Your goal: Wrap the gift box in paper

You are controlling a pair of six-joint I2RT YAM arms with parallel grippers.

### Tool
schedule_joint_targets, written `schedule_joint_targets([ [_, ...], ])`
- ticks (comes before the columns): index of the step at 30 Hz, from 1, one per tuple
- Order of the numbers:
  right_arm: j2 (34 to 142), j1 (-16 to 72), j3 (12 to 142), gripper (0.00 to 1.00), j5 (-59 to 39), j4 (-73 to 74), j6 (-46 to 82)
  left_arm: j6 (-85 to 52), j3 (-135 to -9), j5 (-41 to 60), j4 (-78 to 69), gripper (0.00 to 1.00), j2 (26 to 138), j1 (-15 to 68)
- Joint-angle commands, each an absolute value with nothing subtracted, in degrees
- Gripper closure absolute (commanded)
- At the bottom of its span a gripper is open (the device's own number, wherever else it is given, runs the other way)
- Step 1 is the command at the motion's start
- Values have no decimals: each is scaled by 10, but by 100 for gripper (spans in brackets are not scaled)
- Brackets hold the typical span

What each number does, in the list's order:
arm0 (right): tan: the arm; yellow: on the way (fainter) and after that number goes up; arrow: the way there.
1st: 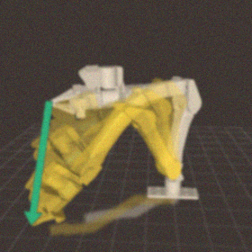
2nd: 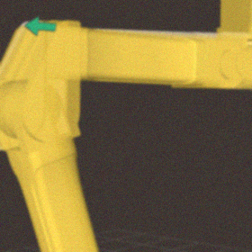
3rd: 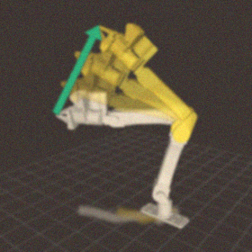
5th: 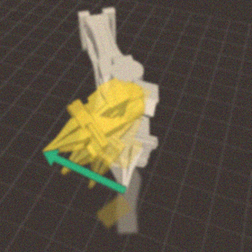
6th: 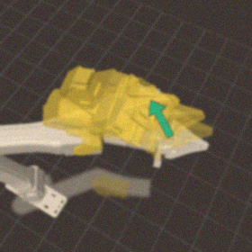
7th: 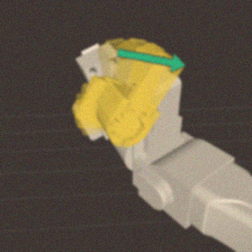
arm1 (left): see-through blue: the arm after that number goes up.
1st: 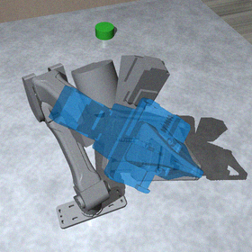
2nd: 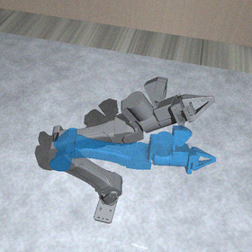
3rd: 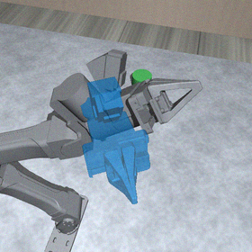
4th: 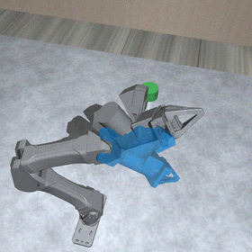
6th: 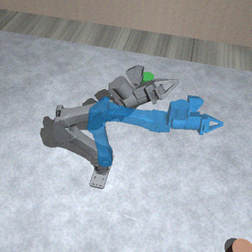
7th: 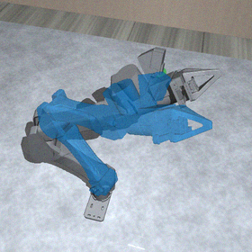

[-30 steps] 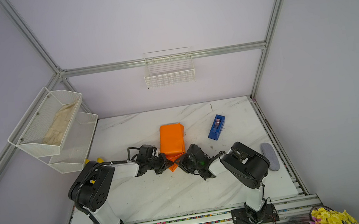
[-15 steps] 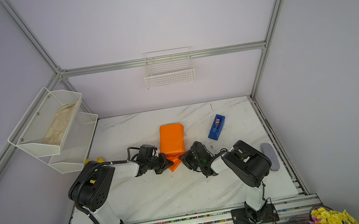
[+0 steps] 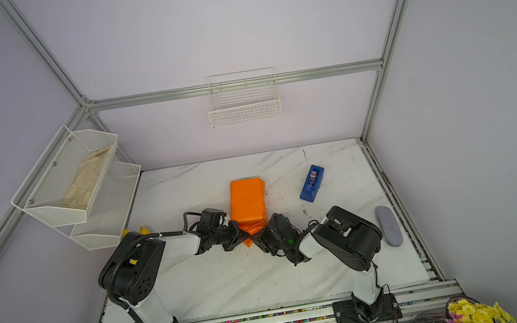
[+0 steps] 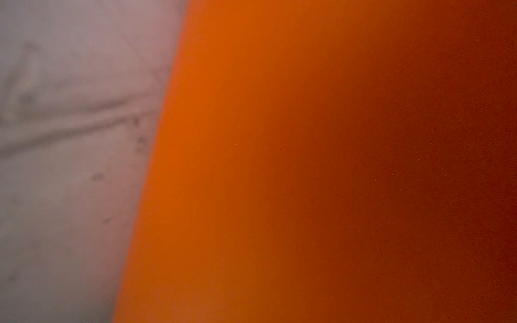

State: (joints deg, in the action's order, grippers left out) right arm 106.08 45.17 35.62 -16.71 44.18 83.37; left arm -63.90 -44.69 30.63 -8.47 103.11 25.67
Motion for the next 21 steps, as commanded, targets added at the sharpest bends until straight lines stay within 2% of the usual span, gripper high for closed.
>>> schedule_joint_targets([
  [1, 1073, 459, 340, 78, -165, 429, 889, -634, -452, 281, -49, 96, 1048, 258],
  [14, 1093, 462, 341, 90, -168, 453, 896, -634, -454, 279, -47, 96, 1046, 257],
  [18, 1102, 462, 341, 100, -170, 462, 897, -635, -454, 279, -47, 96, 1038, 258],
  [21, 1099, 462, 337, 100, -171, 461, 894, -632, -453, 279, -43, 96, 1012, 258],
])
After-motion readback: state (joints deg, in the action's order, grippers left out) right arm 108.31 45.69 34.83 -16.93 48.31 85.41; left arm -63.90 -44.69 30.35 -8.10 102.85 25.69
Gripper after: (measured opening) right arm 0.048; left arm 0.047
